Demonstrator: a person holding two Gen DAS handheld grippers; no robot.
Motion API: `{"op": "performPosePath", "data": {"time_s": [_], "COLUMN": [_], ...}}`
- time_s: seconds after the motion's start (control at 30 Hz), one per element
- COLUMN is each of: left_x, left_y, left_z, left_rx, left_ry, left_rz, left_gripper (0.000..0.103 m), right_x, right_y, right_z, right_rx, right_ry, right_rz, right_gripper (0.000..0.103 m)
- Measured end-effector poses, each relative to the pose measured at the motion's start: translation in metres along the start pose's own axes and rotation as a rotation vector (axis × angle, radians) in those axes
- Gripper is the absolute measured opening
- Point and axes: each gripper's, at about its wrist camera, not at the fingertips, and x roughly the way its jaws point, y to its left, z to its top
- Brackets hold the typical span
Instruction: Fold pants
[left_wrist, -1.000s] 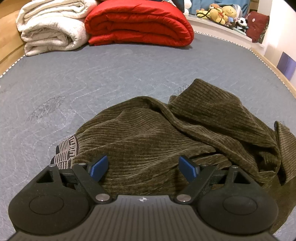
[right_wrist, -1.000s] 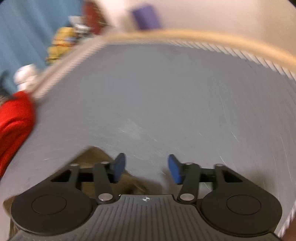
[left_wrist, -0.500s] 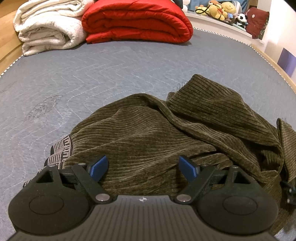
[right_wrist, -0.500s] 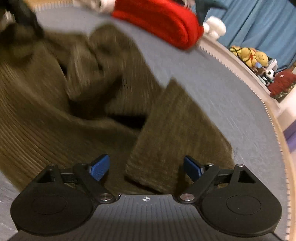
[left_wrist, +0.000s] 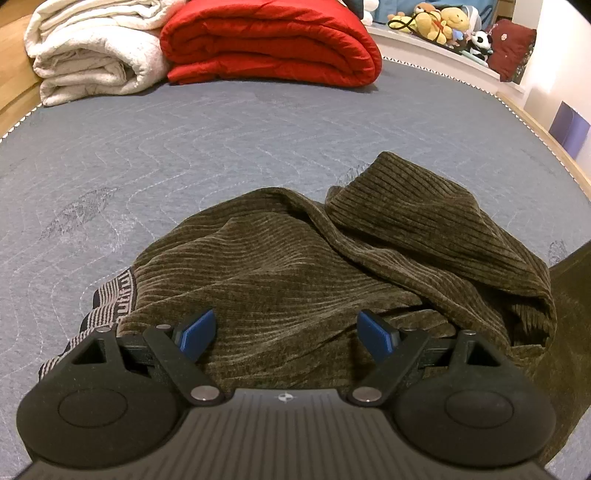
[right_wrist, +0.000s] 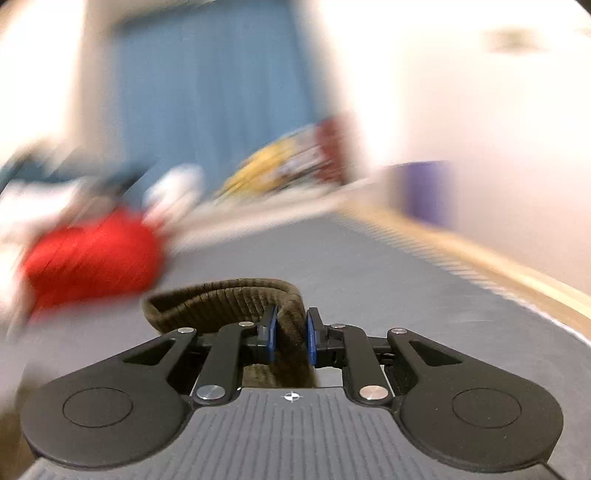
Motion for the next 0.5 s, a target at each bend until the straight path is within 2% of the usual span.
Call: {"op": "performPosePath", "data": {"time_s": [0.03,0.07,0.1,0.13,0.2,0.23,0.27,0.3,0.37,0.43,0.5], "left_x": [0.000,-0.001,-0.001,-0.002,-0.004,-0.005,-0.006,-0.007,-0.008,-0.010,-0.012], "left_y": [0.001,0.001,0.002,0.003,0.004,0.005,0.005,0.004,0.001,-0.004,-0.008], "left_z": [-0.001,-0.001,-0.001,-0.002,-0.001,-0.001,-0.001,-0.001,-0.001,-0.002,-0.005], "left_rx": [0.000,0.001,0.000,-0.002,-0.009,-0.012,-0.013,-0.014,-0.011,0.003,0.018], "left_ry": [0.001,0.002,0.002,0.003,0.000,-0.001,-0.002,-0.004,-0.007,-0.009,-0.013], "left_rz": [-0.001,-0.003,-0.006,-0.008,-0.010,-0.010,-0.011,-0.013,-0.018,-0.023,-0.032], "left_gripper": [0.088,0.088,0.088,0.088,0.088,0.088,0.088,0.088,0.088,0.088,0.088], "right_x": [0.009,0.019,0.031,0.041,0.057,0.062,0.067,0.070,0.075,0.079,0.082], "right_y": [-0.028,-0.050,-0.075,-0.094,-0.118,-0.127,-0.128,-0.126,-0.103,-0.088,-0.084], "right_z": [0.001,-0.001,-0.008,-0.019,-0.045,-0.055,-0.064,-0.068,-0.070,-0.069,-0.075], "right_rx": [0.097,0.167,0.233,0.283,0.385,0.444,0.494,0.500,0.407,0.268,0.225], "right_ry": [-0.001,0.035,0.093,0.146,0.289,0.355,0.408,0.440,0.482,0.540,0.577], "right_rz": [-0.095,-0.167,-0.228,-0.266,-0.306,-0.280,-0.219,-0.168,-0.111,-0.181,-0.304], "right_gripper": [0.027,0.038,0.069,0.079,0.077,0.077,0.077,0.077,0.077,0.085,0.085]}}
